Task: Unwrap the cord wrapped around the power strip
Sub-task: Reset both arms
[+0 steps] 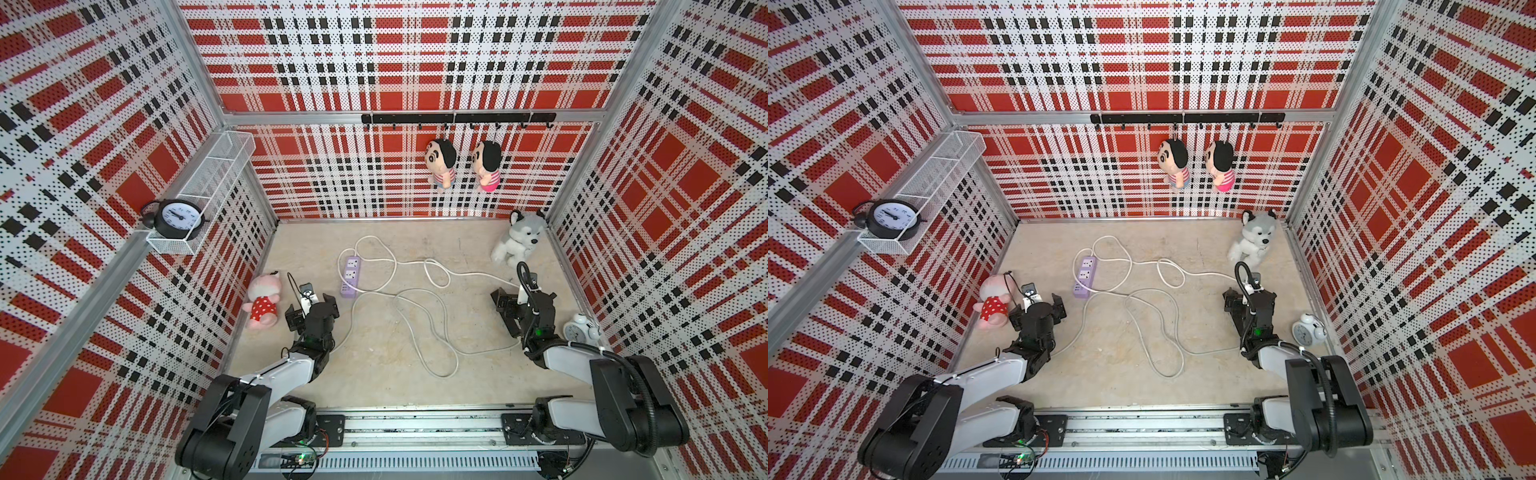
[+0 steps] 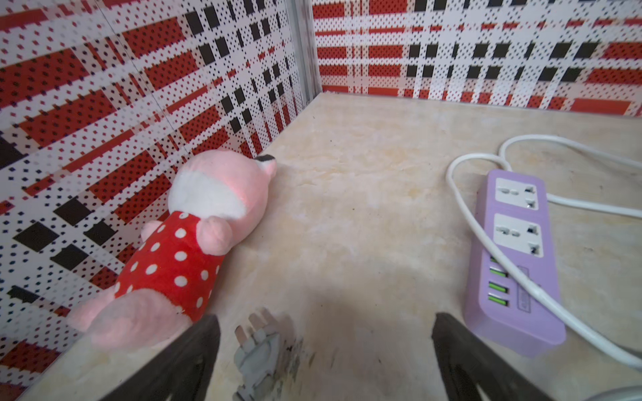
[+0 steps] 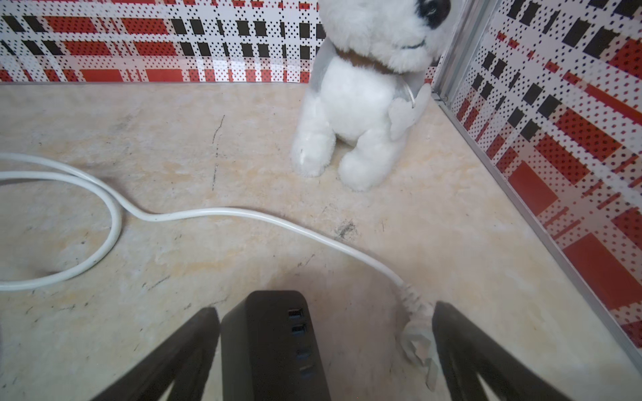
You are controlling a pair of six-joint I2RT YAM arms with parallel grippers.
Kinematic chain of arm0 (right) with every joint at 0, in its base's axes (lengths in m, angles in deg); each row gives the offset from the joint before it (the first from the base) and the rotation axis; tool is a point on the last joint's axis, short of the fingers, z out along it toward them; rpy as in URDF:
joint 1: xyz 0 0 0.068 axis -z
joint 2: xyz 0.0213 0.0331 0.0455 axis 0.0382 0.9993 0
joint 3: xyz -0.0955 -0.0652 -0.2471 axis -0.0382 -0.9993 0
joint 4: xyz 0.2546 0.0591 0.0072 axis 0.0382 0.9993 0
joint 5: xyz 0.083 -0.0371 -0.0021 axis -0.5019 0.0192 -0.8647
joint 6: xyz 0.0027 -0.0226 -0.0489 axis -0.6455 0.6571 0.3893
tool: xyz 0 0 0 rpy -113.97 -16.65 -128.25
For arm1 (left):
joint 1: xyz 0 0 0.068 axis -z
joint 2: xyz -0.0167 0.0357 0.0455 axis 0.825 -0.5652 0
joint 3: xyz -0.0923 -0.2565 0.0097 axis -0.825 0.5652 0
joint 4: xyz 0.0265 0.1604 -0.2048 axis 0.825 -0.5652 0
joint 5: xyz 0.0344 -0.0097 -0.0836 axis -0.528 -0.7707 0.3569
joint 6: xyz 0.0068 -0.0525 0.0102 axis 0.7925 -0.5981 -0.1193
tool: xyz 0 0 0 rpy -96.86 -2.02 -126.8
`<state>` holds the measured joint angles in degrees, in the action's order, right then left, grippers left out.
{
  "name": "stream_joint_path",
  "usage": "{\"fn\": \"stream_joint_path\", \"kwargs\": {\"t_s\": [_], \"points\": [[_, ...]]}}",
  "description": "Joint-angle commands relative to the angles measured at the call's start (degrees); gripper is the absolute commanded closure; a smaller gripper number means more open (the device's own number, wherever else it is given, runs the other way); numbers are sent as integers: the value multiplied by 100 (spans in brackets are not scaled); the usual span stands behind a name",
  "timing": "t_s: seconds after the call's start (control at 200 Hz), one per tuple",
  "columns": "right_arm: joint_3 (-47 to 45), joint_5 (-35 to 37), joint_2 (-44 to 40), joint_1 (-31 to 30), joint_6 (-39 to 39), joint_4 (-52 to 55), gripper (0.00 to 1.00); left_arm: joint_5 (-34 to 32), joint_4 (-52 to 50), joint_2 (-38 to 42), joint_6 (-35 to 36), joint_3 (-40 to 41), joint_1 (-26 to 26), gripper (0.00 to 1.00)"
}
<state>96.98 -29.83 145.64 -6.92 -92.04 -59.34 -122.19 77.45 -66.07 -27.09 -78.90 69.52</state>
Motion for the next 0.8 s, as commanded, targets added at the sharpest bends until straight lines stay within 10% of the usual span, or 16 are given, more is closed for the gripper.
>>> {"fn": "stream_joint_path", "kwargs": {"t_s": [0.0,0.521,0.792], "points": [[-103,-186,350,24,278,-1918,0,399,1565,23,263,221,-347,2],[148,-450,1365,248,136,-2440,0,1843,4624,-1793,133,416,-1359,2],[161,-532,1358,312,84,-2377,0,1254,4908,-2265,585,214,-910,2]]}}
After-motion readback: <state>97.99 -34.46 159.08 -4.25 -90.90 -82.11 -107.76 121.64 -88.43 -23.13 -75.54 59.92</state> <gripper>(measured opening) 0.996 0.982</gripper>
